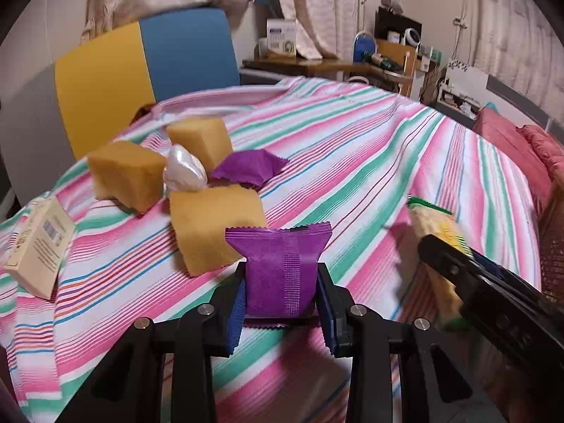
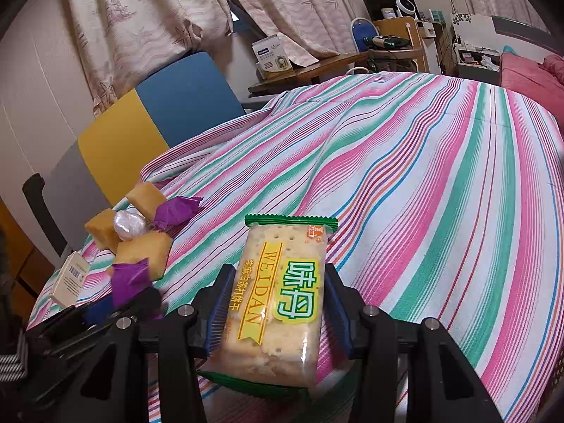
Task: Organize objects
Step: 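Grasp a purple candy packet with the left gripper while the right holds the crackers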
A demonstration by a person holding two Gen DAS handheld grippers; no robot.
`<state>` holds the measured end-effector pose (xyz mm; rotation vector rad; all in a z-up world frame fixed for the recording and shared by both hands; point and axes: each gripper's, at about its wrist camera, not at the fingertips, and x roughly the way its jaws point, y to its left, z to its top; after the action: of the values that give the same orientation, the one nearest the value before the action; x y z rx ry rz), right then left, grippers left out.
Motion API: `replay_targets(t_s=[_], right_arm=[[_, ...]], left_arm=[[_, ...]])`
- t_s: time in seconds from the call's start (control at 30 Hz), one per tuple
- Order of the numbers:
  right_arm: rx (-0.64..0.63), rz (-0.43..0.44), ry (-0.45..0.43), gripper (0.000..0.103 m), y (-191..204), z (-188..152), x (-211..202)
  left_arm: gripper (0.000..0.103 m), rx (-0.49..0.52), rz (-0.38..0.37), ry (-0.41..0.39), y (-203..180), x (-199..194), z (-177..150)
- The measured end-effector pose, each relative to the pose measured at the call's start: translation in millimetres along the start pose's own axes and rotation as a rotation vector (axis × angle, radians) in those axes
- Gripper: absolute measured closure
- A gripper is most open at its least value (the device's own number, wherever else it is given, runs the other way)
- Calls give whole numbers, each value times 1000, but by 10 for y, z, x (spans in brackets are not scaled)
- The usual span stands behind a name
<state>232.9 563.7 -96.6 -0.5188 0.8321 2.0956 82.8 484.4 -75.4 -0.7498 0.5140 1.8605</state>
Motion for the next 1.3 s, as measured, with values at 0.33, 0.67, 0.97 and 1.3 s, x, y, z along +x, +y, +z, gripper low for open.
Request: replay_targets(t_s=[0.33, 0.67, 0.97, 1.3], right_arm=[[-54, 12, 1, 53, 90, -12, -8], [-247, 78, -21, 53, 459, -79, -79], [-415, 92, -6, 53, 775, -201, -56], [-459, 56, -14, 53, 860, -240, -61]], left_arm=[[67, -192, 72, -96, 374, -540, -463], [67, -345, 122, -98, 635, -827, -852], [67, -361, 110, -115, 636, -1129, -1140], [67, -428, 108, -171, 907, -1640, -1305]])
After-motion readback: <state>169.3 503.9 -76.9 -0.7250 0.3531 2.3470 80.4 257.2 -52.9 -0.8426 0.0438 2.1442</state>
